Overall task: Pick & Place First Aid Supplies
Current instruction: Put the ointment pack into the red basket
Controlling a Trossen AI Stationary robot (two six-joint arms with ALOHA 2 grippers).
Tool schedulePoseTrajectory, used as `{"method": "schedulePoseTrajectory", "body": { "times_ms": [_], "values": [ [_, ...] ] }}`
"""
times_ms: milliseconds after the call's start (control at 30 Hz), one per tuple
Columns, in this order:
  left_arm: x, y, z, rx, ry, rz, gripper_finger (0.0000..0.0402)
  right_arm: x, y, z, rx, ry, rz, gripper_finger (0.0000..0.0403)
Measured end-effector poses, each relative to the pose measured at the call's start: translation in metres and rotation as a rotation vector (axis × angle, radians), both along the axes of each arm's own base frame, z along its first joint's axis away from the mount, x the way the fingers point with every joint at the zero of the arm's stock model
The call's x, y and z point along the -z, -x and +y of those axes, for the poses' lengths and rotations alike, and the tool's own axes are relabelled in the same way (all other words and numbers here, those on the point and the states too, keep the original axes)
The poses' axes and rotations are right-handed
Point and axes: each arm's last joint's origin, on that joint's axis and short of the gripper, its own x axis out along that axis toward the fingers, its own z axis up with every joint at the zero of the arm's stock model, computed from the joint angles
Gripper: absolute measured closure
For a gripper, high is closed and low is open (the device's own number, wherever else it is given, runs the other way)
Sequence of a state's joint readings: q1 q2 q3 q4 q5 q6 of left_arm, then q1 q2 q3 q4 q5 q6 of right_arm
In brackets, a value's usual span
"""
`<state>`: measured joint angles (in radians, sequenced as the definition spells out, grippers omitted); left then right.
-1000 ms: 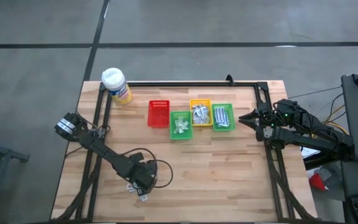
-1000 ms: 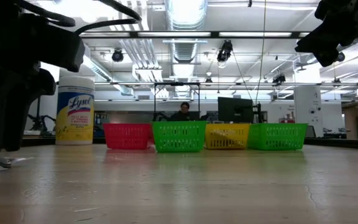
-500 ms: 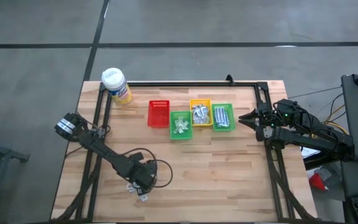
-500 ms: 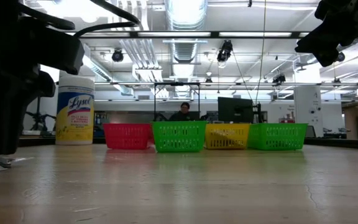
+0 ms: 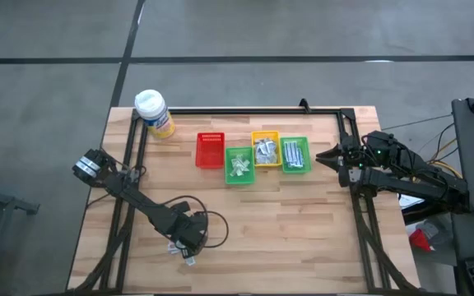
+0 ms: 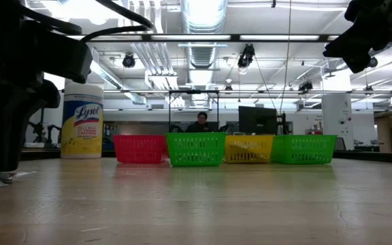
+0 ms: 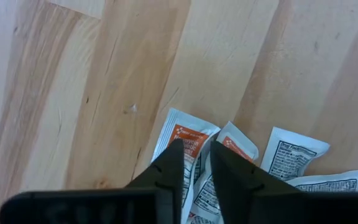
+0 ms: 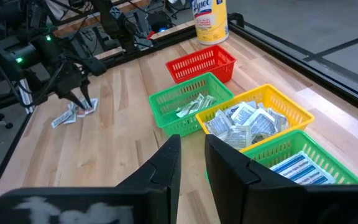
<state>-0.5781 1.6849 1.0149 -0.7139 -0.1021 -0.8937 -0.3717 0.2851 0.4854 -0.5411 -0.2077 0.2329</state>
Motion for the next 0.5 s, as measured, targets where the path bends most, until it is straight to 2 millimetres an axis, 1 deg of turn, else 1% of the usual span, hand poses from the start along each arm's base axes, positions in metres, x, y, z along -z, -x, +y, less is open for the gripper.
{"method": "schedulePoseTrajectory", "body": {
  "times_ms": [200,300,367,500],
  "values": [
    [-0.0018,-0.0007,-0.0005,-0.028,0.012,-0.004,0.0277,0.0,0.0,0.0,0.0,0.0,0.0,0.0325],
    [-0.0011,-0.0003,-0.0003,-0.031,0.012,-0.002,0.0257,0.0,0.0,0.0,-0.001,0.0,0.0,0.0321],
    [0.0002,0.0008,0.0004,-0.024,0.007,0.003,0.0252,0.0,0.0,0.0,0.0,0.0,-0.001,0.0319],
    [0.0008,0.001,0.0008,-0.023,0.005,0.004,0.0253,0.0,0.0,0.0,0.0,0.0,0.0,0.0316]
  ]
}}
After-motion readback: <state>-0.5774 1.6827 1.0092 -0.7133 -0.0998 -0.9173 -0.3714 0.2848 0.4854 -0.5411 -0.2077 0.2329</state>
